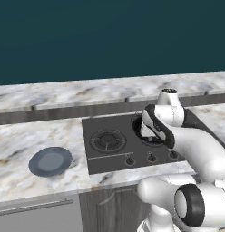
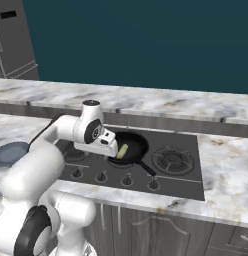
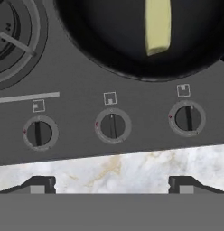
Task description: Pick up the butter stick and place it in the pan. Then turn on the burner for the pan.
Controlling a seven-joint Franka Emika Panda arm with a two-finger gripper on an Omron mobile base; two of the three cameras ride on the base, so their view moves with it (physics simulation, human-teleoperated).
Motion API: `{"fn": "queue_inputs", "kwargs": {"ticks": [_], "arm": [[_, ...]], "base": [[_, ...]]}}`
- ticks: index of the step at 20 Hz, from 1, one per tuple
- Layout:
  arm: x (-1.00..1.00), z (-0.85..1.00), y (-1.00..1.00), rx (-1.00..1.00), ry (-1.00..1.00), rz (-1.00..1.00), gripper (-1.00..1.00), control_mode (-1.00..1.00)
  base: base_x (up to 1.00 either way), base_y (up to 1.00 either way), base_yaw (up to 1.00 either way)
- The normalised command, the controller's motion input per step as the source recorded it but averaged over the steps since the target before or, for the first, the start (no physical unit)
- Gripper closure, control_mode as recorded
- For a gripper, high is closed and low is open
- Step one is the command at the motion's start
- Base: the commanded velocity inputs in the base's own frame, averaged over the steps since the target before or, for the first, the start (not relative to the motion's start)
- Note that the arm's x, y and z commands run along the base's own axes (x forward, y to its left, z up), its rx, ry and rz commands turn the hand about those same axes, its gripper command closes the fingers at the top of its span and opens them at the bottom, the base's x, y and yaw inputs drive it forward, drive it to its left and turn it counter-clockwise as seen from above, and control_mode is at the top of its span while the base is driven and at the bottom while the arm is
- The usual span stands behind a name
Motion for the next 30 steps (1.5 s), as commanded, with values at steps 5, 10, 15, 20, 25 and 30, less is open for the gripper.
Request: {"fn": "queue_inputs", "kwargs": {"ticks": [5, 10, 15, 20, 25, 30], "arm": [[-0.31, 0.0, 0.18, 0.0, 0.0, 0.0, -1.0, -1.0], [0.0, -0.16, 0.01, 0.0, 0.0, 0.0, -1.0, -1.0], [0.0, -0.21, 0.0, 0.0, 0.0, 0.0, -1.0, -1.0], [0.18, -0.25, 0.0, 0.0, 0.0, 0.0, -1.0, -1.0], [0.21, -0.27, -0.01, 0.0, 0.0, 0.0, -1.0, -1.0], [0.14, -0.25, -0.01, 0.0, 0.0, 0.0, -1.0, -1.0]], "base": [[0.0, 0.0, 0.0], [0.0, 0.0, 0.0], [0.0, 0.0, 0.0], [0.0, 0.0, 0.0], [0.0, 0.0, 0.0], [0.0, 0.0, 0.0]]}}
